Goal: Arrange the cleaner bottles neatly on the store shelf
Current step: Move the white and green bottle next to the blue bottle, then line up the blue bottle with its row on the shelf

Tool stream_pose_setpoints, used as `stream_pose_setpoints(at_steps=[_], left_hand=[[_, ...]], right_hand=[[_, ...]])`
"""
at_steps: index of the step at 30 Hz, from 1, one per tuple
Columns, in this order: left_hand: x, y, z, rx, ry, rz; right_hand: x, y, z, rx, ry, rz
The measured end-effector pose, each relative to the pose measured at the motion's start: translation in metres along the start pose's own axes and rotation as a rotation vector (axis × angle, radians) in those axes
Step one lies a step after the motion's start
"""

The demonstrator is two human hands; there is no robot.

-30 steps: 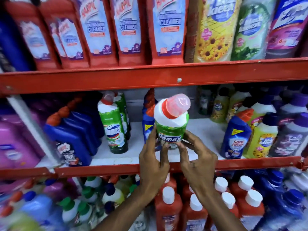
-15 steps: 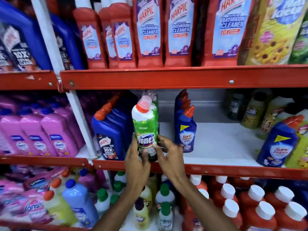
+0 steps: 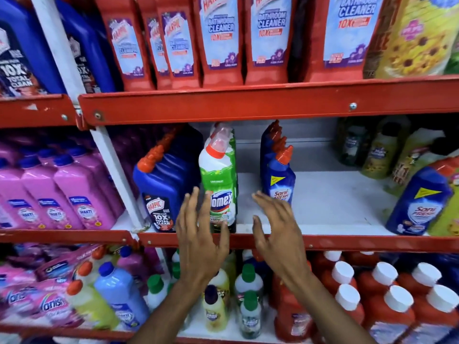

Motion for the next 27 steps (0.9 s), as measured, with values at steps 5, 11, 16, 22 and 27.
stream_pose_setpoints(at_steps=[5, 11, 16, 22, 27], left_hand=[[0.000, -0.006, -0.073, -0.185, -0.375, -0.074], [0.008, -0.048, -0.160, -0.155, -0.509, 0.049], [0.013, -0.078, -0.229, -0.124, -0.540, 0.144], [0.010, -0.119, -0.291, 0.106, -0.434, 0.327], [0.001, -0.149, -0.323, 0.464, -0.168, 0.527]], right_hand=[[0.009, 0.066, -0.016, 0.286, 0.039, -0.163], [0.021, 0.135, -0.064, 0.527, -0.064, -0.202], [0.030, 0.194, -0.109, 0.437, -0.149, -0.279], [0.039, 0.245, -0.152, 0.130, -0.307, -0.439], [0.030, 0.263, -0.178, 0.027, -0.400, -0.397]])
Point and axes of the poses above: each hand's wrist, its own x-axis away from the middle knuckle, its own y-axis out of the back of the hand, z = x × y, the point moved 5 cm from there along -x, towards the middle knuckle, and after that the axes turned 11 degrees about -x, right-handed, at the moved point
